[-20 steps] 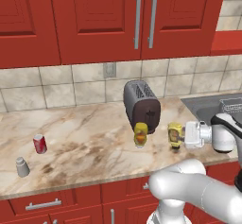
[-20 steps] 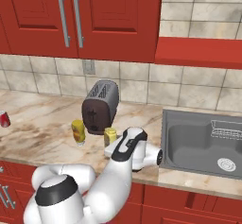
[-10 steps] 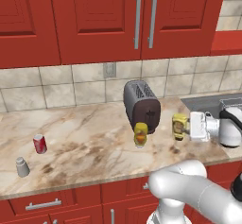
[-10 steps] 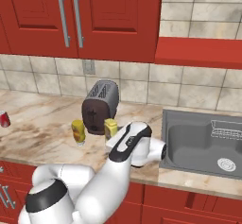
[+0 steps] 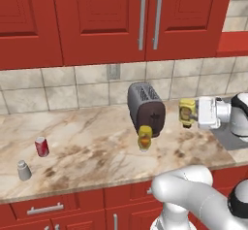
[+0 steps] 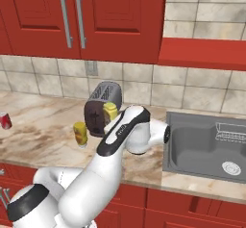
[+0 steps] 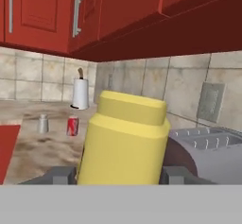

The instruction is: There are various items on the counter. Only move the condiments/shakers into the cabinet.

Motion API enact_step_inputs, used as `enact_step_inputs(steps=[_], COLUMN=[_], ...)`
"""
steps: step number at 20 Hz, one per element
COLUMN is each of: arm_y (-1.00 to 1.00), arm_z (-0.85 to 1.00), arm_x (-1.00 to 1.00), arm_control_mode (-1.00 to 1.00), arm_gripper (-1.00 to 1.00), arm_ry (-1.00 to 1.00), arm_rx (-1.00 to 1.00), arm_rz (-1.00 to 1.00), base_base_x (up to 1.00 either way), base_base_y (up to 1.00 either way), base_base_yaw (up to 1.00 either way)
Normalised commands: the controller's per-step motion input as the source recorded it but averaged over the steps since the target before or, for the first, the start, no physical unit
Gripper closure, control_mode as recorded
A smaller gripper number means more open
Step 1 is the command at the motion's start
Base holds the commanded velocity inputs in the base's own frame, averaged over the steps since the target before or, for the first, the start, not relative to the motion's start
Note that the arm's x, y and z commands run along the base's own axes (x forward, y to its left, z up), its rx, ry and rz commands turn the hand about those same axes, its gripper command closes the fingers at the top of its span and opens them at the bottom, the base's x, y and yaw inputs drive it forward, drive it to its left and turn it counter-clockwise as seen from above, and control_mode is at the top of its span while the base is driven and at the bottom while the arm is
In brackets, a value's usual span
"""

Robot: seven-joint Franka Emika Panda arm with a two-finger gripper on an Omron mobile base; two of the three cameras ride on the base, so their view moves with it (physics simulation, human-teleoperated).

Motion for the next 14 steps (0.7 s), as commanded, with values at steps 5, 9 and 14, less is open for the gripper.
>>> enact_step_inputs(steps=[5, 9, 14], arm_y=[0.0, 0.0, 0.0], arm_z=[0.0, 0.0, 0.0], arm_x=[0.0, 0.0, 0.0], arm_control_mode=[1.0, 1.0, 1.0], arm_gripper=[1.0, 1.0, 1.0], arm_ry=[0.0, 0.0, 0.0], arm_rx=[0.0, 0.0, 0.0], arm_rz=[0.0, 0.0, 0.0], base_base_x=[-0.42, -0.22, -0.15], base_base_y=[0.0, 0.0, 0.0], base_base_yaw=[0.31, 0.4, 0.44])
